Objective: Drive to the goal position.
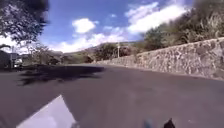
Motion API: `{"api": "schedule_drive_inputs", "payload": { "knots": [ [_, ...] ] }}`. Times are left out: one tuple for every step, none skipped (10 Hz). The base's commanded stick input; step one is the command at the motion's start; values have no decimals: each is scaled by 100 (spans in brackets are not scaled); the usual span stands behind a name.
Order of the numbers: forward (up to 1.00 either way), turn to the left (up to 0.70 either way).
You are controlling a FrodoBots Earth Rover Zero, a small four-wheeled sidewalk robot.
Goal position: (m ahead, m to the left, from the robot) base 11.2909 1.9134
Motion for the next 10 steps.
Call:
{"api": "schedule_drive_inputs", "payload": {
  "knots": [
    [70, 0],
    [70, 0],
    [70, 0],
    [70, 0],
    [70, 0],
    [70, 0],
    [70, 0],
    [70, 0],
    [70, 0],
    [70, 0]
  ]
}}
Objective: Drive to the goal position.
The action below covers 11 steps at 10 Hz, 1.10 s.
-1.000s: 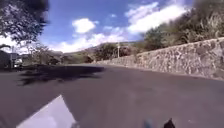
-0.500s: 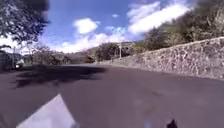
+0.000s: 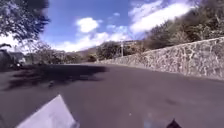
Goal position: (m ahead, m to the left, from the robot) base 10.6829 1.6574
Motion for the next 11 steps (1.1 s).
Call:
{"api": "schedule_drive_inputs", "payload": {
  "knots": [
    [70, 0],
    [70, 0],
    [70, 0],
    [70, 0],
    [70, 0],
    [70, 0],
    [70, 0],
    [70, 0],
    [70, 0],
    [70, 0],
    [70, 0]
  ]
}}
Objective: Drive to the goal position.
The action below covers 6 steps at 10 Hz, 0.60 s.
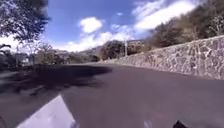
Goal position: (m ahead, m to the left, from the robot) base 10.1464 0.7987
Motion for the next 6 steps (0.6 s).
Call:
{"api": "schedule_drive_inputs", "payload": {
  "knots": [
    [70, 0],
    [70, 0],
    [70, 0],
    [70, 0],
    [70, 0],
    [70, 0]
  ]
}}
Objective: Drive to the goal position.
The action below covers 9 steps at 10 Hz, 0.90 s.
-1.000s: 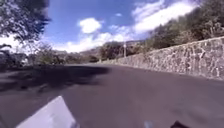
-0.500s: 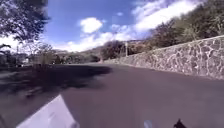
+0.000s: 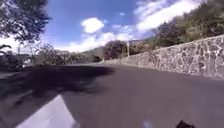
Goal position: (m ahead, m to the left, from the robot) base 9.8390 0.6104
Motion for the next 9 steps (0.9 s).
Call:
{"api": "schedule_drive_inputs", "payload": {
  "knots": [
    [70, 0],
    [70, 0],
    [70, 0],
    [70, 0],
    [70, 0],
    [70, 0],
    [70, 0],
    [70, 0],
    [70, 0]
  ]
}}
